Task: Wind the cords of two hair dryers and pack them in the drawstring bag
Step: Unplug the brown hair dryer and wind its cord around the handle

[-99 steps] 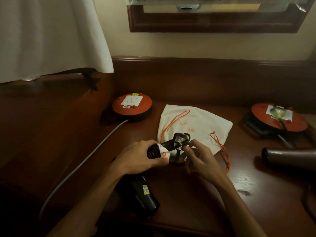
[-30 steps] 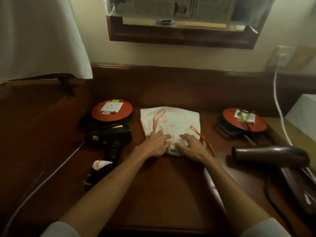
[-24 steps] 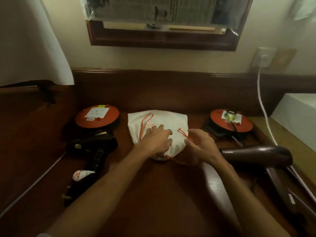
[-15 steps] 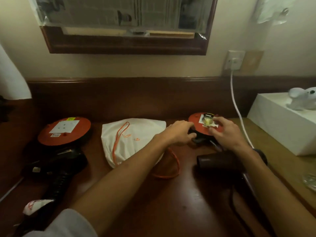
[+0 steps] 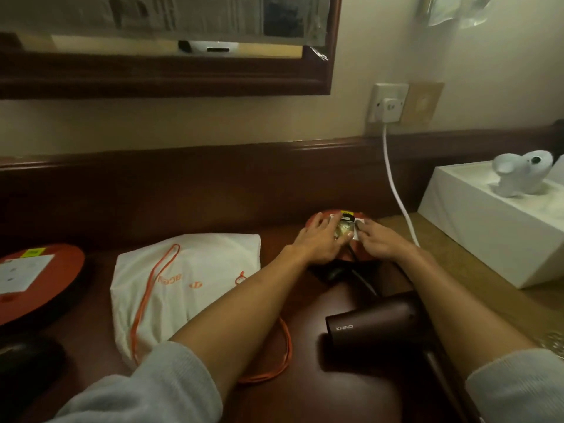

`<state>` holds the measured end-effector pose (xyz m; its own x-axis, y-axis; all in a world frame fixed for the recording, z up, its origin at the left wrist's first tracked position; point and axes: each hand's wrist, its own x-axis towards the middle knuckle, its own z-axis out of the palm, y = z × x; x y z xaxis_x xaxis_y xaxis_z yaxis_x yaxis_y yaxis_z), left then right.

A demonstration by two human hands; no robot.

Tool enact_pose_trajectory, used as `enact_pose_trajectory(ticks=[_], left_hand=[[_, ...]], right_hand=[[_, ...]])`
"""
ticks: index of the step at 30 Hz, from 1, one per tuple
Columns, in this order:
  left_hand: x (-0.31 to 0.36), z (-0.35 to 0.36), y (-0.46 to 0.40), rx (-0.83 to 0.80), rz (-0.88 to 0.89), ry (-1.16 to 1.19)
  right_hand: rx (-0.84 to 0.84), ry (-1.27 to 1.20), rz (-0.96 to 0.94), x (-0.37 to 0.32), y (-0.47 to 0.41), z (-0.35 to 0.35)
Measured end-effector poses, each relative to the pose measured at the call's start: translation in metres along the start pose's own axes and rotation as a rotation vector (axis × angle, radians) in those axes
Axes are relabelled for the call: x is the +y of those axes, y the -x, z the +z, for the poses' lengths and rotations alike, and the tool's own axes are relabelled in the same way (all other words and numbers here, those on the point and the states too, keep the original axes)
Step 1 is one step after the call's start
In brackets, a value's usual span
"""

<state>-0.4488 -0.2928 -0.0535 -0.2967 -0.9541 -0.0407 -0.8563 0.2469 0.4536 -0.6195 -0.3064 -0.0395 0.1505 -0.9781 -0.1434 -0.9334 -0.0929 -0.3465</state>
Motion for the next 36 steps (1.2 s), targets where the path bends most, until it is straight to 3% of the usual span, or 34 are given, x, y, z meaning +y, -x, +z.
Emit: enact_pose_trajectory(ticks=[4, 8, 12, 16, 19, 26, 30, 36], left_hand=[[-0.011, 0.018, 0.0, 0.077, 0.025, 0.022], [-0.012, 0.003, 0.0, 0.009, 0.054, -0.045], [-0.025, -0.008, 0.002, -0.038, 0.097, -0.055], [-0.039, -0.005, 0.004, -0.059, 0.06, -0.054], [-0.038, -0.009, 0.001, -0.062, 0.068, -0.072], [-0.04, -0.009, 0.0, -0.094, 0.072, -0.062], [-0.041, -0.007, 0.001, -0.095, 0.074, -0.064], [-0.036, -0.011, 0.005, -0.079, 0.052, -0.092]], right_hand=[[0.02, 0.078, 0.021, 0.001, -0.001, -0.001], [0.032, 0.092, 0.019, 0.001, -0.004, -0.001], [0.03, 0.003, 0.041, 0.004, -0.001, -0.003], [0.217, -0.149, 0.031, -0.001, 0.004, -0.009], [0.17, -0.211, 0.011, -0.02, -0.001, -0.012], [0.177, 0.014, 0.168, -0.059, -0.012, -0.008], [0.188, 0.059, 0.148, -0.062, -0.012, -0.014], [0.16, -0.229, 0.19, -0.053, -0.008, -0.04]])
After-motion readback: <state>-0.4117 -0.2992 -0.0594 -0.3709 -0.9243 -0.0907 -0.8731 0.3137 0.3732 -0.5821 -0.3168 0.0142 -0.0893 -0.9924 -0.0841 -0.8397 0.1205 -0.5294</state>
